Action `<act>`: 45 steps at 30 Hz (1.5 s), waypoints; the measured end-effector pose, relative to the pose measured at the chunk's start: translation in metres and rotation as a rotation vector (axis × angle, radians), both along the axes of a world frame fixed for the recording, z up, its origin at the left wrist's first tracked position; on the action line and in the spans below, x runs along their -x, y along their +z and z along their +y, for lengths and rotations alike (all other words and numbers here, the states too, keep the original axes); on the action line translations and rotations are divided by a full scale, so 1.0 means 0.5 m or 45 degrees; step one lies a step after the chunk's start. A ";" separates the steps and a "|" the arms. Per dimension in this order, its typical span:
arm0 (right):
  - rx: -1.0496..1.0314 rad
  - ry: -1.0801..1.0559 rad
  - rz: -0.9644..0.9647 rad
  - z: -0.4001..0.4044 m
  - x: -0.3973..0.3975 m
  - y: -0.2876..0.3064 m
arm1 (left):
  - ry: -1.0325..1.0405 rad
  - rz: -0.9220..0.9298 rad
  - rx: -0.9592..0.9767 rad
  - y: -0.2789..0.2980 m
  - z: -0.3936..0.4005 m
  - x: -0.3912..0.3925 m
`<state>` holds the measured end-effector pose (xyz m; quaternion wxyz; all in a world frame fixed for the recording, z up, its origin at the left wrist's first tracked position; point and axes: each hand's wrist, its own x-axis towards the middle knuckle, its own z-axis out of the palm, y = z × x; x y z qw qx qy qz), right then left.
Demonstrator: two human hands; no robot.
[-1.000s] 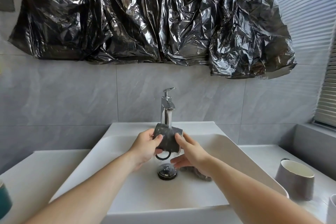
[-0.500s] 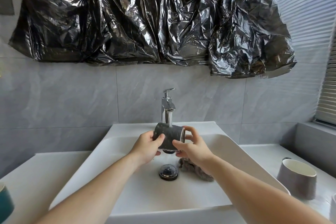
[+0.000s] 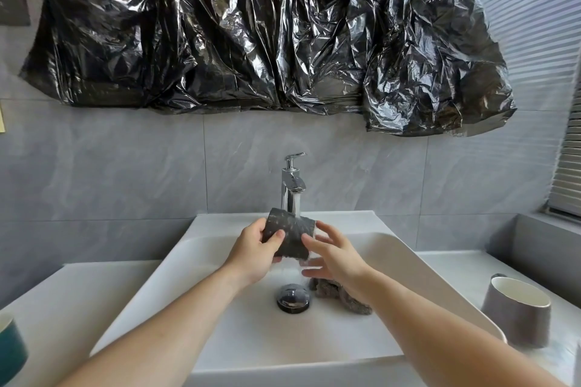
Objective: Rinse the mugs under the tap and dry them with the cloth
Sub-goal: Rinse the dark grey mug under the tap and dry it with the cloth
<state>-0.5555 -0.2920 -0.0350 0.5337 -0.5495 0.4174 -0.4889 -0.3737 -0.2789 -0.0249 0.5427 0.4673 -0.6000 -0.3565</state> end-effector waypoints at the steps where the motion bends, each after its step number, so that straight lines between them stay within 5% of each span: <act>1: -0.046 0.034 0.023 0.004 0.000 0.002 | -0.022 0.008 -0.005 0.001 0.002 -0.001; 7: -0.084 0.067 0.085 0.011 0.008 0.003 | -0.119 -0.061 -0.085 0.000 0.004 0.002; 20: 0.381 -0.039 0.395 -0.010 0.010 -0.019 | 0.130 -0.269 -0.016 -0.007 -0.005 -0.003; 29: 0.029 0.119 0.263 -0.002 -0.003 -0.013 | 0.145 -0.410 0.046 0.000 0.012 -0.008; 35: 0.183 0.005 0.355 -0.008 0.013 -0.021 | 0.014 -0.380 0.009 -0.002 0.015 0.004; 45: 0.289 -0.022 0.449 -0.018 0.011 -0.034 | 0.246 -0.520 0.020 0.004 0.016 -0.003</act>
